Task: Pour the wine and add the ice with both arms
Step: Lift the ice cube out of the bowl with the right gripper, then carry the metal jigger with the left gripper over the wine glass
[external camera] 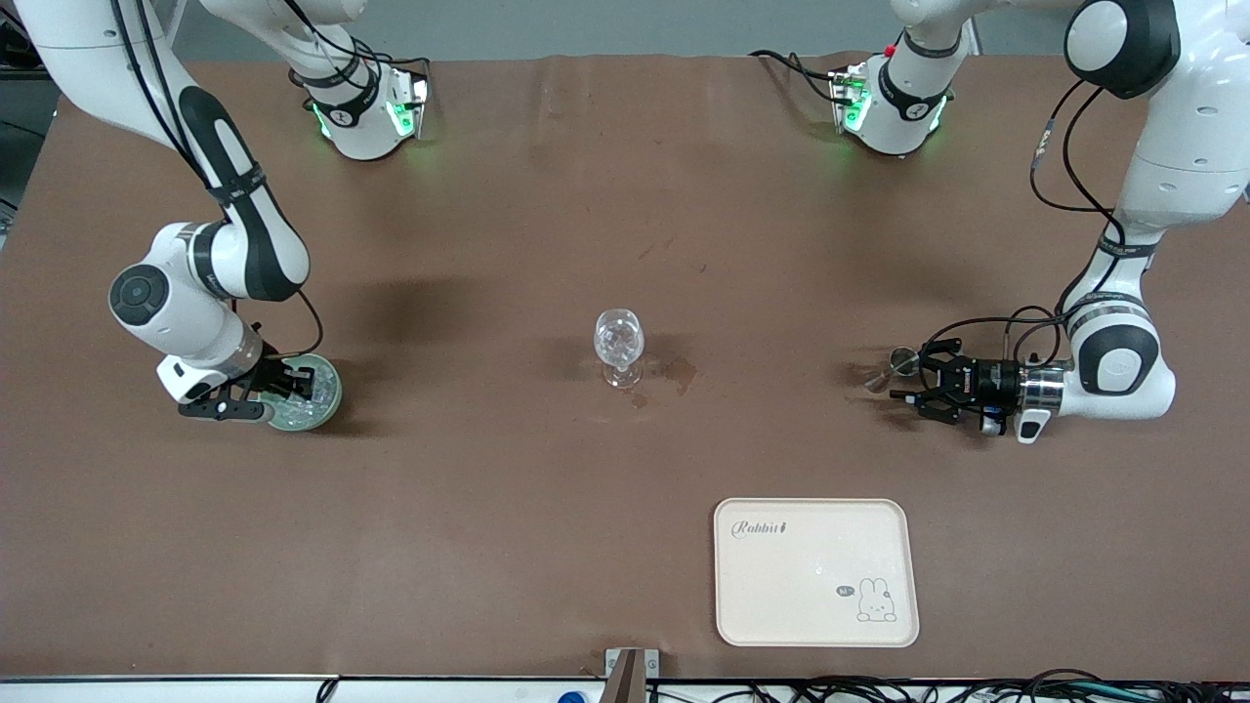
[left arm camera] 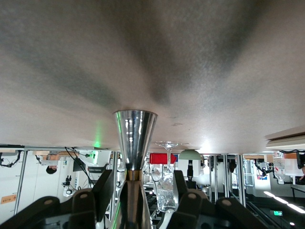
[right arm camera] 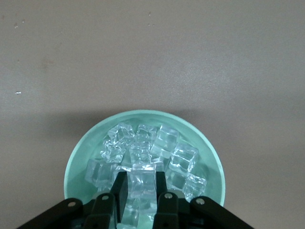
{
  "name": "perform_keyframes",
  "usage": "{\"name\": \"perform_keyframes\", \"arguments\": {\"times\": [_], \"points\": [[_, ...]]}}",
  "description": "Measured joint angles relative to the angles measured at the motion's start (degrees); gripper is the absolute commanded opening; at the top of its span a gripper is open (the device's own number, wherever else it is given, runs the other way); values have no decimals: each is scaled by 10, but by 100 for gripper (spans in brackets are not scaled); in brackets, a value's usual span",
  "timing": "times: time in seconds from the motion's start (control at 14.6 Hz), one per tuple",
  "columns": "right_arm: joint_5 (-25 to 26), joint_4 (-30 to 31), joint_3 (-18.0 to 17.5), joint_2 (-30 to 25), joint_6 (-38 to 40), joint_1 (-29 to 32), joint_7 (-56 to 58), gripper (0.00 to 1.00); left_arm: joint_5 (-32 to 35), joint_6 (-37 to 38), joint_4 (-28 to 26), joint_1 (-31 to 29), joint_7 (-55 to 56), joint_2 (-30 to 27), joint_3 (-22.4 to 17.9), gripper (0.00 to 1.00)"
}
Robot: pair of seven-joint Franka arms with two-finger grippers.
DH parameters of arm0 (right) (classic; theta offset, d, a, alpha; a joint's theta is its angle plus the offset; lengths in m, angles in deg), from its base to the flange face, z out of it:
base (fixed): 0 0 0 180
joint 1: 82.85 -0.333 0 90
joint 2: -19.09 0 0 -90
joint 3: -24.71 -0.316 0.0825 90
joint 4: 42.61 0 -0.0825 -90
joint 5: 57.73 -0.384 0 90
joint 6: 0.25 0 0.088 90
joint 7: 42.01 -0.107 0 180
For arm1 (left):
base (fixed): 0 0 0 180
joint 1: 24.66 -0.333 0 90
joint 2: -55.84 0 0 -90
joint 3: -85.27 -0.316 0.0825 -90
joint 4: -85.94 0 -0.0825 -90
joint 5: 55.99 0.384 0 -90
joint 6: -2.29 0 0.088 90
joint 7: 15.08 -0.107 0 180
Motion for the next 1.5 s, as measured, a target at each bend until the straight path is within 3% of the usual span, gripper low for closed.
{"name": "perform_keyframes", "arguments": {"times": [0.75,1.09,1.3,1.5], "points": [[0,-24,1,-26,20,1,0,13,-6,1,-1,2,0,5,0,21],[0,-140,2,-97,259,7,-1,13,-6,1,-1,2,0,7,0,16],[0,-240,2,-112,397,8,-1,13,-6,1,-1,3,0,7,0,5],[0,-320,2,-115,493,8,0,13,-6,2,2,9,0,7,2,1]]}}
